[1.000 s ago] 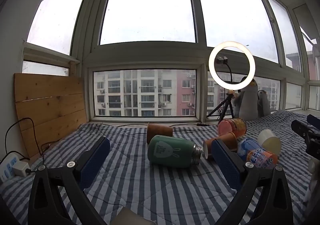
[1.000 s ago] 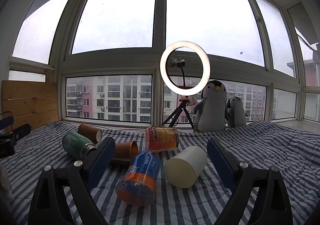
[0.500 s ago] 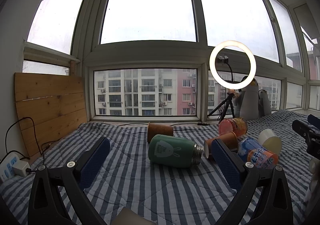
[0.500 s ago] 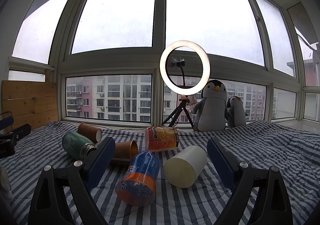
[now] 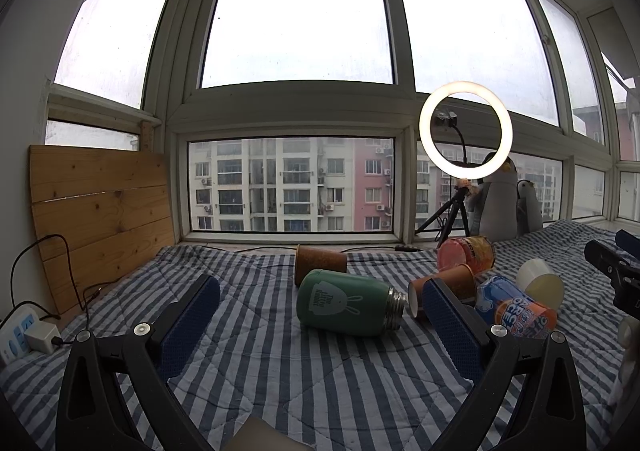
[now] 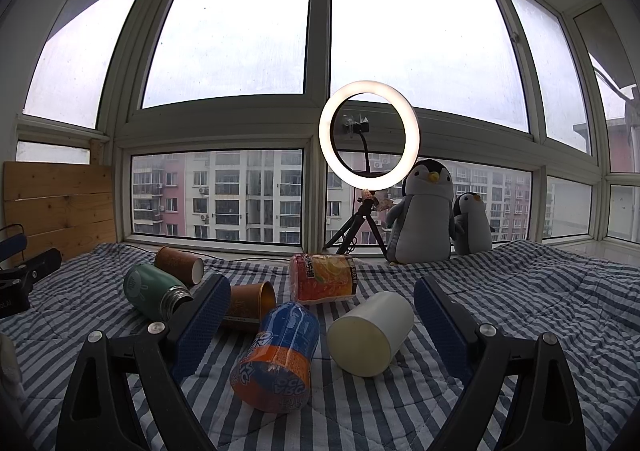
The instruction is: Flip cup upside down
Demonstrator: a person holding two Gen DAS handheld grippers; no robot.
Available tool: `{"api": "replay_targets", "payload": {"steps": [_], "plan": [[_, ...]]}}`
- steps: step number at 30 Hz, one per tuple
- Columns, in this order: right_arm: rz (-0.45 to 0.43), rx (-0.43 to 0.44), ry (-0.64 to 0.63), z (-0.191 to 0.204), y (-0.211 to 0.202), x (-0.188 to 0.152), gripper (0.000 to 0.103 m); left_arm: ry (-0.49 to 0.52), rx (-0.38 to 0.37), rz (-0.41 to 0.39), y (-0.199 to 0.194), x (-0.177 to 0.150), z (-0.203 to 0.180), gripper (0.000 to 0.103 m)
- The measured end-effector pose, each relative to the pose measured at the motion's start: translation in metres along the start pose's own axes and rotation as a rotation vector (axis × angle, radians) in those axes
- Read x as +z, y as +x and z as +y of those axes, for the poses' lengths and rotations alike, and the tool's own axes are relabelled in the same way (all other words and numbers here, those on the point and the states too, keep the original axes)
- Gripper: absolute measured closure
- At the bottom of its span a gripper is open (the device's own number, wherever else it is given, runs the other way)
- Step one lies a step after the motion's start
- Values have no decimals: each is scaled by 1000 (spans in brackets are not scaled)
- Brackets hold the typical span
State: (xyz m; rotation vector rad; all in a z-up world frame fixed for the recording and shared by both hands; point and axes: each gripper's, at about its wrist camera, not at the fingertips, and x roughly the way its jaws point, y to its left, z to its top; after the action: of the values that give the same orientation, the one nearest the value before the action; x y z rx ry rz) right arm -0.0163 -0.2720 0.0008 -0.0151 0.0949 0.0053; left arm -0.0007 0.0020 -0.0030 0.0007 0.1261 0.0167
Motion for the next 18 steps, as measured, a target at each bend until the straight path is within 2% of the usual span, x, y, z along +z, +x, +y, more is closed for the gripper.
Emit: {"api": "replay_targets", "payload": {"steps": [18], "plan": [[0, -1, 2, -1, 1, -1, 12, 2, 0, 5, 0, 0, -1, 1]]}}
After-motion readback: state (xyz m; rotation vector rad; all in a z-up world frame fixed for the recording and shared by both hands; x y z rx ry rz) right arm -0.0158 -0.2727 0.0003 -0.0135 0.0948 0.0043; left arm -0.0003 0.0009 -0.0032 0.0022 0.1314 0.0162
